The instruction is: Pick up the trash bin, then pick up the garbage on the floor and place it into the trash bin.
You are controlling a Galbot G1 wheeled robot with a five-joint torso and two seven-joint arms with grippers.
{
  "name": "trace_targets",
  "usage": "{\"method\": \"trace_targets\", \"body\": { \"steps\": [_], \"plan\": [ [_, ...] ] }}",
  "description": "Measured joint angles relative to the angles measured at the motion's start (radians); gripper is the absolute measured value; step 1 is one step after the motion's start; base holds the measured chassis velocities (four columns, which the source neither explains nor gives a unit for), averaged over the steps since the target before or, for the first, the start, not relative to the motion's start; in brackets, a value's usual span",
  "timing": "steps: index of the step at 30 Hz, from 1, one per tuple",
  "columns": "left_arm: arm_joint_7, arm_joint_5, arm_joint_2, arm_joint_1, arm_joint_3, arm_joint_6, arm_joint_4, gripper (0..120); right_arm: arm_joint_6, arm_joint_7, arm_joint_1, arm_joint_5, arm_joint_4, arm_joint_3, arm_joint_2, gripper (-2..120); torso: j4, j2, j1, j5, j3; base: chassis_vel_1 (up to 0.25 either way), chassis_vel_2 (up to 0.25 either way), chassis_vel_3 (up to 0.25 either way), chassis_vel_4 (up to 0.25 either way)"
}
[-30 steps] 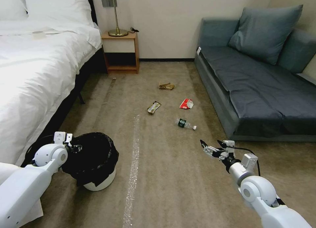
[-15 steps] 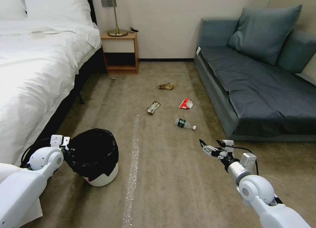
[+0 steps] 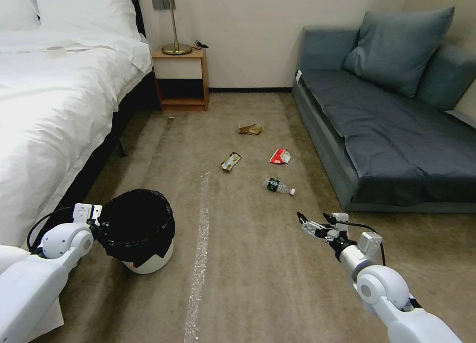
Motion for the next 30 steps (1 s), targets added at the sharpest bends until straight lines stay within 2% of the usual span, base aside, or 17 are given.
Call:
{"method": "trace_targets", "body": {
  "steps": [6, 11, 14, 18, 20, 21, 22, 25, 30],
  "plan": [
    [0.04, 0.151, -0.003, 0.002, 0.008, -0.044, -0.02, 15, 0.002, -0.001, -0.015, 0.007, 0.006, 0.02, 0.0, 100, -0.0001, 0.0, 0.0, -0.0001, 0.0, 0.0, 0.0, 0.0, 0.0],
    [0.04, 0.185, -0.001, -0.001, 0.016, -0.05, -0.038, 8, -0.006, -0.002, -0.014, 0.025, 0.004, 0.029, 0.001, 100, 0.0002, 0.0, 0.0, -0.0001, 0.0, 0.0, 0.0, 0.0, 0.0],
    [0.025, 0.199, 0.008, -0.013, 0.031, -0.048, -0.059, 1, -0.038, -0.002, -0.014, 0.079, 0.008, 0.044, 0.002, 100, -0.0001, 0.0, 0.0, -0.0003, 0.0, 0.0, 0.0, 0.0, 0.0],
    [0.016, 0.2, 0.015, -0.023, 0.041, -0.04, -0.069, 1, -0.049, -0.003, -0.014, 0.101, 0.012, 0.05, 0.002, 100, -0.0002, 0.0, 0.0, -0.0002, 0.0, 0.0, 0.0, 0.0, 0.0],
    [-0.025, 0.154, 0.058, -0.096, 0.102, 0.008, -0.115, 1, -0.056, -0.025, -0.007, 0.114, 0.015, 0.065, -0.005, 100, 0.0007, 0.0, 0.0, 0.0001, 0.0, 0.0, 0.0, 0.0, 0.0],
    [-0.025, 0.154, 0.058, -0.096, 0.102, 0.008, -0.115, 1, -0.056, -0.025, -0.007, 0.114, 0.015, 0.065, -0.005, 100, 0.0007, 0.0, 0.0, 0.0001, 0.0, 0.0, 0.0, 0.0, 0.0],
    [-0.041, 0.12, 0.073, -0.122, 0.115, 0.019, -0.138, 1, -0.055, -0.034, -0.008, 0.114, 0.015, 0.071, -0.005, 100, 0.0001, 0.0, 0.0, 0.0001, 0.0, 0.0, 0.0, 0.0, 0.0],
    [-0.059, 0.076, 0.096, -0.149, 0.124, 0.033, -0.17, 1, -0.047, -0.049, -0.015, 0.111, 0.015, 0.079, -0.003, 100, -0.0006, 0.0, 0.0, 0.0003, 0.0, 0.0, 0.0, 0.0, 0.0],
    [-0.074, 0.055, 0.114, -0.148, 0.123, 0.045, -0.19, 1, -0.039, -0.061, -0.021, 0.106, 0.015, 0.084, -0.001, 100, 0.0, 0.0, 0.0, -0.0003, 0.0, 0.0, 0.0, 0.0, 0.0]
  ]
}}
